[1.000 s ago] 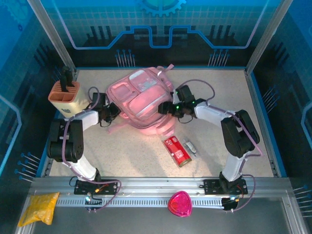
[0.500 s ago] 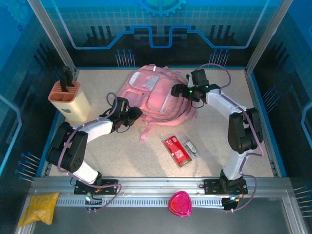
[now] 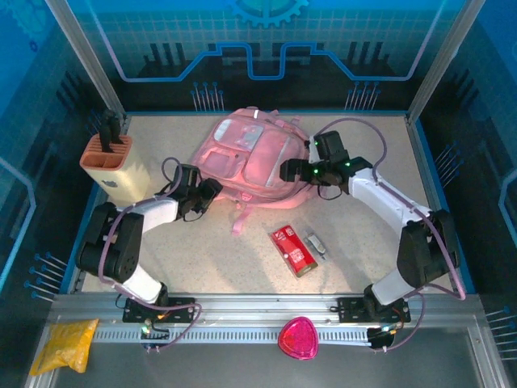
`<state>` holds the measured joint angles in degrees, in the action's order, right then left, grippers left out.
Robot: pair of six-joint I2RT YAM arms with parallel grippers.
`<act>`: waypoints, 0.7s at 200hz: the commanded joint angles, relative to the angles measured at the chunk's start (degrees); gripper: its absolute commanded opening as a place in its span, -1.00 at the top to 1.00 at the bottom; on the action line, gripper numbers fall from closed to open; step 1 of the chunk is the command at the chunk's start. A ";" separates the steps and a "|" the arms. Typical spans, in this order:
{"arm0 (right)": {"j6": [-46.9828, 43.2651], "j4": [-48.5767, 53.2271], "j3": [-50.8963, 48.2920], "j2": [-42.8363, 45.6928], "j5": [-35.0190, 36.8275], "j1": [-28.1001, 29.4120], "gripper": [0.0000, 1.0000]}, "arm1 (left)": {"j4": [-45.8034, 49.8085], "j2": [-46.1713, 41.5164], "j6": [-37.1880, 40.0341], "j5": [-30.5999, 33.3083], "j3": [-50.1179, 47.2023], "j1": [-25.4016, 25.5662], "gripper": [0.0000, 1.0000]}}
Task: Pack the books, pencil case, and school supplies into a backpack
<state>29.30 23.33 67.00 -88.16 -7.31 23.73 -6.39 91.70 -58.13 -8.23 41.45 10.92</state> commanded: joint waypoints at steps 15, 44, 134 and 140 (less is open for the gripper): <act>-1.51 -0.21 -2.79 1.44 4.08 6.80 -0.99 | -8.46 4.98 -4.73 -3.36 1.62 0.55 0.24; -2.50 -0.70 -3.73 -0.34 5.86 13.43 -0.92 | -11.46 5.36 -6.63 -3.55 0.44 2.31 0.65; -1.47 -10.76 -3.45 -11.58 15.70 25.51 -0.25 | -13.53 -0.73 -11.15 -1.52 -3.05 8.81 1.00; -1.22 -11.88 -3.51 -12.22 16.51 25.84 -0.21 | -13.69 -0.81 -11.15 -1.44 -2.96 9.09 1.00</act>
<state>27.07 15.77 62.35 -97.78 4.14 47.81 -18.31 93.12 -68.62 -7.79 38.39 18.17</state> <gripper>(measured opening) 0.632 0.075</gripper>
